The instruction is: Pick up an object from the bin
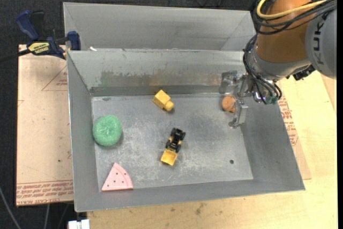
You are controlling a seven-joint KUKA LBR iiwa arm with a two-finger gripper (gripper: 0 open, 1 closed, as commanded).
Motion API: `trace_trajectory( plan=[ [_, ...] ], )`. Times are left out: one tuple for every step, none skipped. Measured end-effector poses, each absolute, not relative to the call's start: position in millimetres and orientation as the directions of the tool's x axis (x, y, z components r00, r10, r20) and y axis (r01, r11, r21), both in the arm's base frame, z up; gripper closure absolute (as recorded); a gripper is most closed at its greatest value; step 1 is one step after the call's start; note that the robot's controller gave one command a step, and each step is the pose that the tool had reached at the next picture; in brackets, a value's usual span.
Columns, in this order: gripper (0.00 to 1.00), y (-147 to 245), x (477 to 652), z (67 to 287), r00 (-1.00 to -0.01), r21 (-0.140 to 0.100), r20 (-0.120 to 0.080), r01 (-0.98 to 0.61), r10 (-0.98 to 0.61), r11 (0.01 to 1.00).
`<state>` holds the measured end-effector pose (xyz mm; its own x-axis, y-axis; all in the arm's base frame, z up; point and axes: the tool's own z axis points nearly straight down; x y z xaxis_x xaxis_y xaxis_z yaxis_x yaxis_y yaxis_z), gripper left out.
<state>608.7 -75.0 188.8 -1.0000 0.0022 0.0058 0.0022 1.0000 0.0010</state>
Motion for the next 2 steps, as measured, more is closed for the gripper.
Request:
trace_trajectory(
  plan=[
    [0.00,-74.7,610.3,193.9,-1.000,0.000,-0.002,0.001,0.001,1.000],
    [0.00,-29.6,613.6,146.3,-0.998,-0.001,-0.008,-0.062,-0.062,0.998]
  ],
)
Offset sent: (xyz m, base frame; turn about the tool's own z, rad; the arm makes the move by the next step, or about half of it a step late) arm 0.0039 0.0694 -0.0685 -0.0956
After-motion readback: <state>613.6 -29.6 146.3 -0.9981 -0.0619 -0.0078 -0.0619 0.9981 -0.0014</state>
